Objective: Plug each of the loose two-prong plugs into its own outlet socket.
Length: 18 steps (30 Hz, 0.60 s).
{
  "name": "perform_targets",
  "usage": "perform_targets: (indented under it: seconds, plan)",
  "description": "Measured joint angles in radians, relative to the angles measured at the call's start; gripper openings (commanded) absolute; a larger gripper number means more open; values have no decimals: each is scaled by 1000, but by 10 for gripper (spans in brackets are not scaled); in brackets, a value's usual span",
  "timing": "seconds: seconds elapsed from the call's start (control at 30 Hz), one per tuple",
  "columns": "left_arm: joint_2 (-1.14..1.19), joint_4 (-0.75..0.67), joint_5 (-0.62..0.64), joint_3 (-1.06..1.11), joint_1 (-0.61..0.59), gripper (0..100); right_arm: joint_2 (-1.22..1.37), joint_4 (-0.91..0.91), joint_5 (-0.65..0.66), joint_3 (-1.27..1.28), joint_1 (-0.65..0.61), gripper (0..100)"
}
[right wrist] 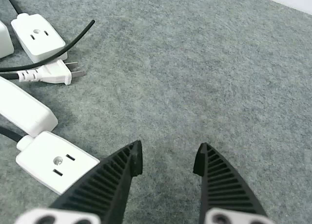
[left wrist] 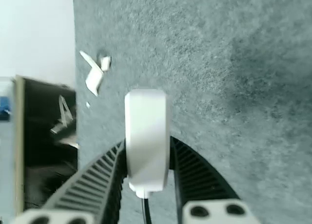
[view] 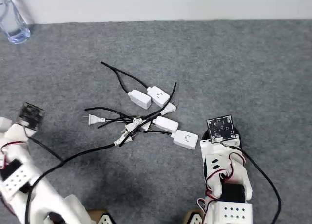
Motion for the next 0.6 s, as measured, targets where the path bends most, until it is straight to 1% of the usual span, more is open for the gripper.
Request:
perform_targets:
  seconds: [0.07,0.17,0.23,0.3,0.33,0.4,0.5,0.57,0.6]
  plan:
    - [41,-44,-37,5,3,55,0,0,0,0,0,187]
    - [160,-63,-43,-38,-3,66,0,0,0,0,0,187]
    - [272,-66,-9,-114,-23,100,0,0,0,0,0,187]
    - [402,-63,54,-209,-43,133,0,0,0,0,-2,187]
    - [470,-40,89,-265,-46,141,0,5,0,0,-6,187]
    - [600,66,157,-387,-57,142,0,9,0,0,-26,187]
    - [740,305,255,-591,-72,141,0,9,0,0,-32,187]
    - [802,456,285,-715,-80,144,0,9,0,0,-34,187]
    - [824,506,292,-760,-80,145,0,9,0,0,-37,187]
